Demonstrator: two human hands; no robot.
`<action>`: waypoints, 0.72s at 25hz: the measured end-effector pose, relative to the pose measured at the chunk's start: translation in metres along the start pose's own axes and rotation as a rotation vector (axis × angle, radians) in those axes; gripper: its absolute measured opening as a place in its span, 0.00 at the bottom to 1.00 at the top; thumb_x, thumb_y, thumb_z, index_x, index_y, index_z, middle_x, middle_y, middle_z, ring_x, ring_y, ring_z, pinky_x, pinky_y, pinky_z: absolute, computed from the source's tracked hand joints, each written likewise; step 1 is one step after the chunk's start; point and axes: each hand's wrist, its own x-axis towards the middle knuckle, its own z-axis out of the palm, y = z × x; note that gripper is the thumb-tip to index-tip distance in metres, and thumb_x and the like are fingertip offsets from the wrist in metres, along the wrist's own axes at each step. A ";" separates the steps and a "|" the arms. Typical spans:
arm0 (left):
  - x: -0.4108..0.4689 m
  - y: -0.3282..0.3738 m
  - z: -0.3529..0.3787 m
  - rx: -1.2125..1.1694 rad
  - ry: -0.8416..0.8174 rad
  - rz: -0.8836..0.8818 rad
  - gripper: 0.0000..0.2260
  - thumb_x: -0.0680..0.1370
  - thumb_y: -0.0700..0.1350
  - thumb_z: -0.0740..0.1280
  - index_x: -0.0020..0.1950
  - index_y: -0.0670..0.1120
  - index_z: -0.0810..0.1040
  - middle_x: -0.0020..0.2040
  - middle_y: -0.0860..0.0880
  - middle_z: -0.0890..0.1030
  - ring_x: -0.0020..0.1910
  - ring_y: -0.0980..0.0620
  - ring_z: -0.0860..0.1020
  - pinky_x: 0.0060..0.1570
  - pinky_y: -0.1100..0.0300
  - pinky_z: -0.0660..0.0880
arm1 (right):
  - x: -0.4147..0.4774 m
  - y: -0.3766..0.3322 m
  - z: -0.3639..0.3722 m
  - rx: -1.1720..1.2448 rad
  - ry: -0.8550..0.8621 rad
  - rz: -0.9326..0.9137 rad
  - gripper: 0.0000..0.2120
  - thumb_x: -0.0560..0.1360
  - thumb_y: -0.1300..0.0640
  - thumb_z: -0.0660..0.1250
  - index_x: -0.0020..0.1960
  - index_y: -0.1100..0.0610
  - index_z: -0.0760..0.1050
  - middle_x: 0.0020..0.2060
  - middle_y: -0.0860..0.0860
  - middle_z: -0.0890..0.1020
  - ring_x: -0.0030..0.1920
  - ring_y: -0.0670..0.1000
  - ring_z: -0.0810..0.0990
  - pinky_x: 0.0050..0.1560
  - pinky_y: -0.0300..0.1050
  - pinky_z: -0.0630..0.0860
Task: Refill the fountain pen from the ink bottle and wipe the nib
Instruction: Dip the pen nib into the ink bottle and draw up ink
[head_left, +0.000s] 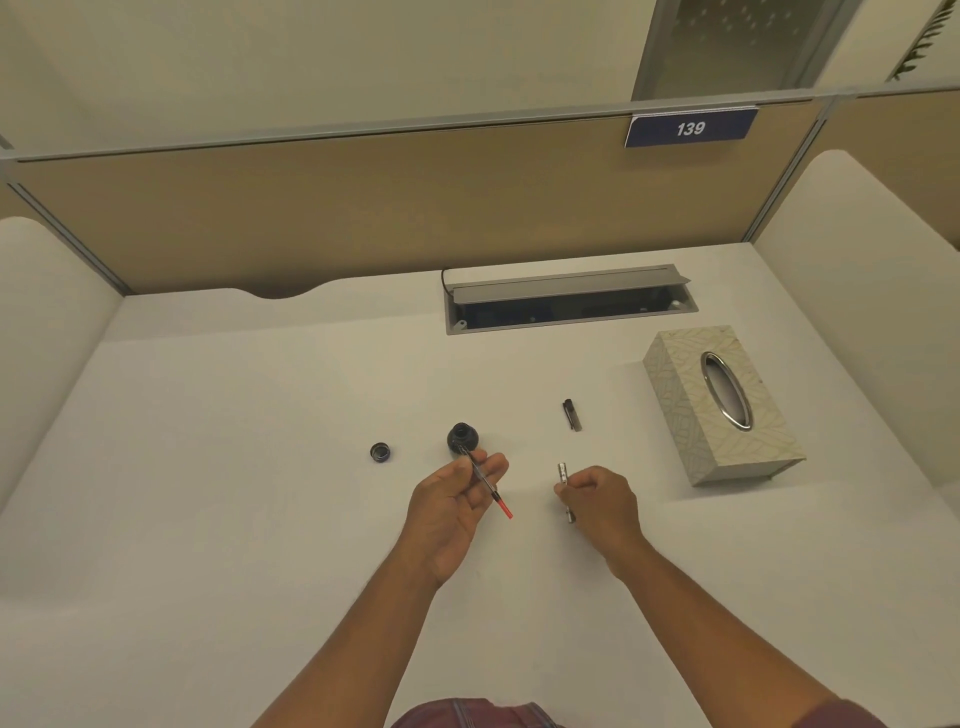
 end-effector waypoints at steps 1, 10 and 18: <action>0.001 -0.001 0.000 0.004 -0.002 -0.008 0.13 0.89 0.40 0.58 0.63 0.38 0.81 0.59 0.38 0.88 0.60 0.44 0.87 0.64 0.49 0.78 | 0.007 -0.001 0.001 -0.064 0.044 -0.019 0.05 0.75 0.56 0.75 0.44 0.57 0.81 0.38 0.51 0.85 0.37 0.52 0.83 0.35 0.41 0.74; 0.013 -0.008 -0.002 0.025 -0.009 -0.058 0.13 0.88 0.40 0.58 0.63 0.37 0.80 0.60 0.37 0.88 0.59 0.44 0.88 0.62 0.49 0.79 | 0.032 0.001 0.013 -0.359 0.156 -0.144 0.06 0.76 0.59 0.72 0.42 0.61 0.80 0.38 0.54 0.84 0.39 0.53 0.78 0.37 0.45 0.71; 0.018 -0.009 -0.002 0.019 -0.016 -0.075 0.13 0.88 0.41 0.59 0.62 0.37 0.81 0.61 0.36 0.87 0.60 0.43 0.88 0.62 0.50 0.79 | 0.028 0.002 0.013 -0.413 0.168 -0.155 0.09 0.78 0.53 0.72 0.49 0.59 0.78 0.48 0.52 0.80 0.46 0.54 0.79 0.43 0.43 0.69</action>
